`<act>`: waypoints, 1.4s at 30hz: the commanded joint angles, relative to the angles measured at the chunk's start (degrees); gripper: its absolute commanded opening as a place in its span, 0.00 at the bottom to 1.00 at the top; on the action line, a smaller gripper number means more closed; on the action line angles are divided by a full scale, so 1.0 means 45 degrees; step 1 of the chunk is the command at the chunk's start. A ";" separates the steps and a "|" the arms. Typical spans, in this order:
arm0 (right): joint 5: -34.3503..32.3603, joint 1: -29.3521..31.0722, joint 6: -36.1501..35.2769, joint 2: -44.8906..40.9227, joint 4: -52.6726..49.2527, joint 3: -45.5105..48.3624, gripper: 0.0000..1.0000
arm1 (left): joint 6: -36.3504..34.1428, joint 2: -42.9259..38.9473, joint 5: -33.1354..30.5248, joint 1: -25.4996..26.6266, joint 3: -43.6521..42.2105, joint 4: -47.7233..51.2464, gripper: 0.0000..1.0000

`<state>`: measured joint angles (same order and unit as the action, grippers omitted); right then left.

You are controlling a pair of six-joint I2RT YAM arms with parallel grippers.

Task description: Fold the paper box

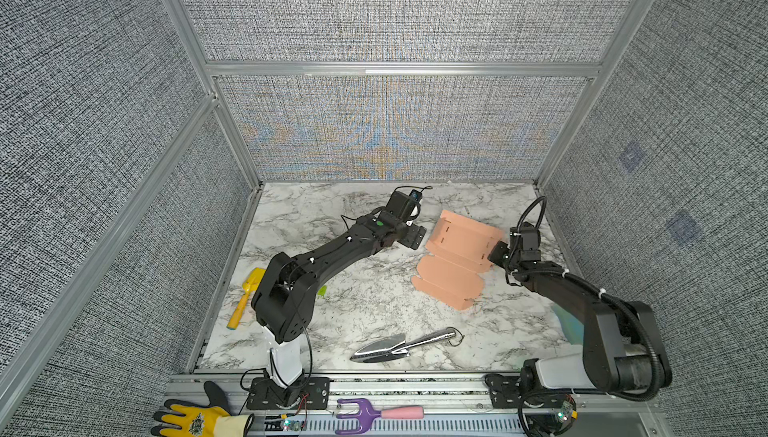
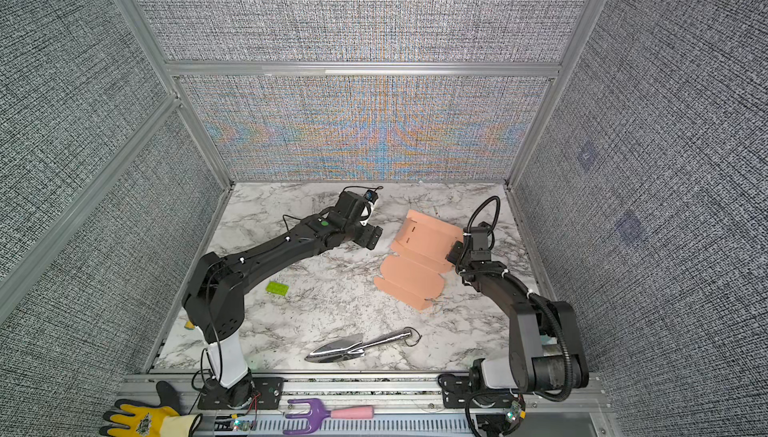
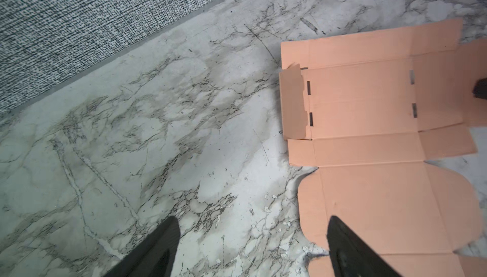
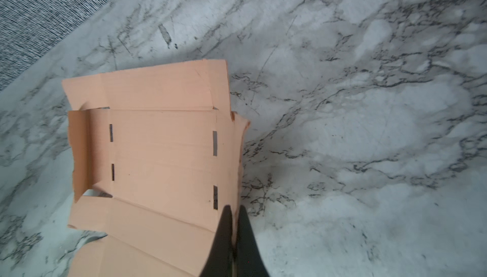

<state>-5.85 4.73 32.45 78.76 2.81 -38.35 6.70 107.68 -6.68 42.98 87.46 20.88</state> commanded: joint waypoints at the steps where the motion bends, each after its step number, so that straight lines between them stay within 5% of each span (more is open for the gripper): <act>1: -0.0693 0.0484 0.0475 -0.0720 0.1856 0.0536 0.00 | 0.0566 0.0419 -0.0624 -0.0001 0.0506 0.0462 0.88; 8: -0.1045 0.1479 -0.0276 -0.1334 0.4693 0.1563 0.00 | 0.0349 0.0670 -0.0605 -0.0131 0.0635 -0.0348 0.88; 27: 0.2516 0.1990 -0.2811 0.1249 1.0123 0.1261 0.00 | -0.0593 0.0441 0.4182 -0.3073 -0.1896 -0.7052 0.84; 42: 0.3430 0.2210 -0.3128 0.1393 0.9662 0.0545 0.00 | -0.1095 0.4271 0.8499 -0.4761 0.2307 -0.7780 0.85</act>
<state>8.21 14.55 18.72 84.97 45.08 -35.35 3.16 124.95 26.96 21.93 95.22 -13.58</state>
